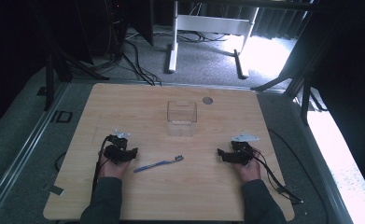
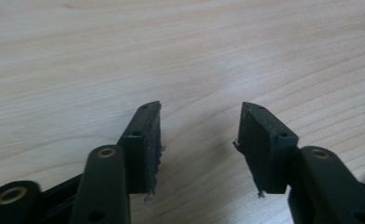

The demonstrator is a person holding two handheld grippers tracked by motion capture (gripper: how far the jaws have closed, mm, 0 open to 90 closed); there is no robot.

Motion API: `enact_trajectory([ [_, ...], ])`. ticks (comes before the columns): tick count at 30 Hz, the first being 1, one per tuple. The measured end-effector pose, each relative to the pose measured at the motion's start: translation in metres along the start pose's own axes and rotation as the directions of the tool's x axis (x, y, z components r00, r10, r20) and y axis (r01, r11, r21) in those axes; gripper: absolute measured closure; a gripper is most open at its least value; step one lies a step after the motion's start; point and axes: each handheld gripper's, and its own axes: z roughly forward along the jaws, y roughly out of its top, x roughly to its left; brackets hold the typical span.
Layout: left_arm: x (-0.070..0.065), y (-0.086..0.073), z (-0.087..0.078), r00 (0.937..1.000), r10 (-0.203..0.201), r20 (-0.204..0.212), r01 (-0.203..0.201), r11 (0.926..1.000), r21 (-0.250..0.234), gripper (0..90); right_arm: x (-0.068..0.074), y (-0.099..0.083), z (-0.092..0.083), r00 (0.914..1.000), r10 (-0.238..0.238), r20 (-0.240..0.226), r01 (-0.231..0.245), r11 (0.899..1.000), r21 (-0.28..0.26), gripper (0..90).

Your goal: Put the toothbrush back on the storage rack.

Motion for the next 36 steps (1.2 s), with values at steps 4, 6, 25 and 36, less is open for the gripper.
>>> enact_trajectory([
  [4,0.002,0.000,-0.009,0.9998,-0.005,0.017,0.006,0.9987,-0.051,49.8,0.000,0.000,0.000,1.0000,0.000,0.000,0.000,1.000,0.000,24.0],
  [6,0.002,0.001,-0.013,0.9997,-0.003,0.022,0.004,0.9974,-0.071,49.8,0.000,0.000,0.000,1.0000,-0.001,0.001,0.001,1.000,0.000,24.0],
  [25,-0.005,0.022,-0.031,0.9971,0.054,0.053,-0.046,0.9907,-0.128,49.7,0.000,0.000,0.000,1.0000,-0.001,0.000,0.001,1.000,0.000,24.0],
  [36,-0.004,0.030,-0.031,0.9878,0.101,0.119,-0.083,0.9856,-0.148,49.9,0.000,0.000,0.000,1.0000,0.001,0.000,-0.001,1.000,0.000,24.0],
])
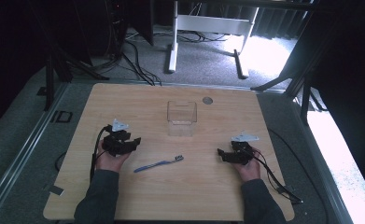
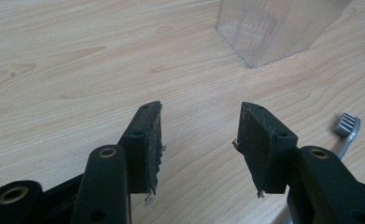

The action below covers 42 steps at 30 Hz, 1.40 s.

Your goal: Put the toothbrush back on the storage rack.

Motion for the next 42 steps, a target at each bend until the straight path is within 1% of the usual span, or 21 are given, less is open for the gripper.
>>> enact_trajectory([
  [3,-0.0006,0.0009,0.0007,1.0000,0.007,0.006,-0.007,1.0000,-0.001,49.9,0.0001,0.0000,0.0000,1.0000,0.001,0.000,-0.001,1.000,0.000,24.0],
  [9,-0.0016,0.0043,0.0029,0.9989,0.040,0.024,-0.040,0.9991,-0.011,50.0,0.0000,0.0000,0.0001,1.0000,0.001,0.000,-0.001,1.000,0.000,24.0],
  [10,-0.0011,0.0044,0.0048,0.9986,0.044,0.029,-0.044,0.9990,-0.007,49.9,0.0001,0.0000,0.0000,1.0000,0.001,0.000,-0.001,1.000,0.000,24.0],
  [14,-0.0004,0.0045,0.0062,0.9982,0.044,0.041,-0.043,0.9990,-0.010,50.0,0.0001,0.0001,0.0000,1.0000,0.002,0.000,-0.002,1.000,0.000,24.0],
  [19,0.0004,0.0059,0.0060,0.9966,0.060,0.056,-0.059,0.9981,-0.020,50.1,0.0002,0.0001,0.0000,1.0000,0.004,-0.001,-0.004,1.000,0.001,24.0],
  [26,0.0009,0.0065,0.0055,0.9949,0.064,0.078,-0.061,0.9975,-0.035,50.1,0.0002,0.0001,0.0000,1.0000,0.003,-0.001,-0.003,1.000,0.001,24.0],
  [37,-0.0025,0.0072,0.0081,0.9903,0.093,0.104,-0.090,0.9955,-0.031,50.1,0.0002,0.0001,0.0000,1.0000,0.003,-0.001,-0.003,1.000,0.001,23.9],
  [38,-0.0029,0.0074,0.0082,0.9902,0.096,0.101,-0.094,0.9952,-0.028,50.0,0.0002,0.0001,0.0000,1.0000,0.003,-0.001,-0.003,1.000,0.001,23.9],
  [42,-0.0044,0.0077,0.0088,0.9897,0.097,0.105,-0.094,0.9951,-0.030,50.0,0.0002,0.0001,0.0000,1.0000,0.003,-0.001,-0.003,1.000,0.001,23.9],
])
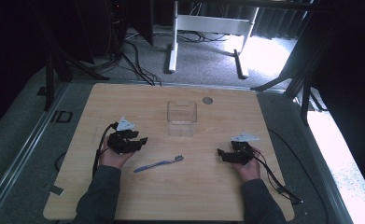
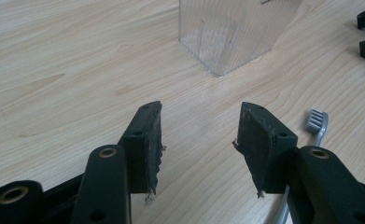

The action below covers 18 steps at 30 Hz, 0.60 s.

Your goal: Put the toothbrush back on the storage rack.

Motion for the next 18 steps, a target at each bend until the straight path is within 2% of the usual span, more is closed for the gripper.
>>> enact_trajectory([
  [9,-0.0043,0.0009,0.0020,0.9994,0.024,0.023,-0.025,0.9996,0.011,49.9,-0.0001,0.0000,0.0000,1.0000,-0.002,0.000,0.002,1.000,-0.001,23.9],
  [18,-0.0062,0.0021,0.0026,0.9988,0.031,0.038,-0.031,0.9995,0.008,49.9,0.0000,0.0000,0.0000,1.0000,-0.001,0.000,0.001,1.000,0.000,23.8],
])
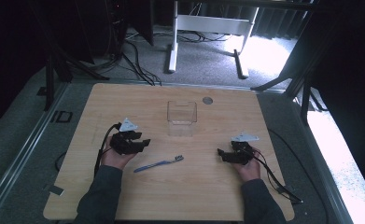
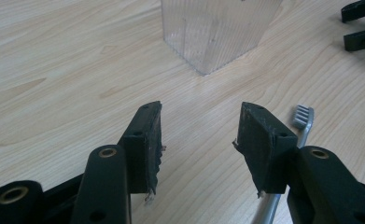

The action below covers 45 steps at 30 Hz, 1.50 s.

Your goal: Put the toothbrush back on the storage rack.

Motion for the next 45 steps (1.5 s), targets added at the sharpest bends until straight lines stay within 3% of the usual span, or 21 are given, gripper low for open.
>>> enact_trajectory([
  [19,-0.005,0.006,0.000,0.9986,0.037,0.036,-0.038,0.9993,0.005,49.9,0.000,0.000,0.000,1.0000,-0.002,0.000,0.002,1.000,0.000,23.9],
  [45,-0.012,0.013,0.004,0.9945,0.081,0.066,-0.085,0.9944,0.062,54.3,0.000,0.000,0.000,1.0000,-0.002,0.000,0.002,1.000,0.000,23.9],
])
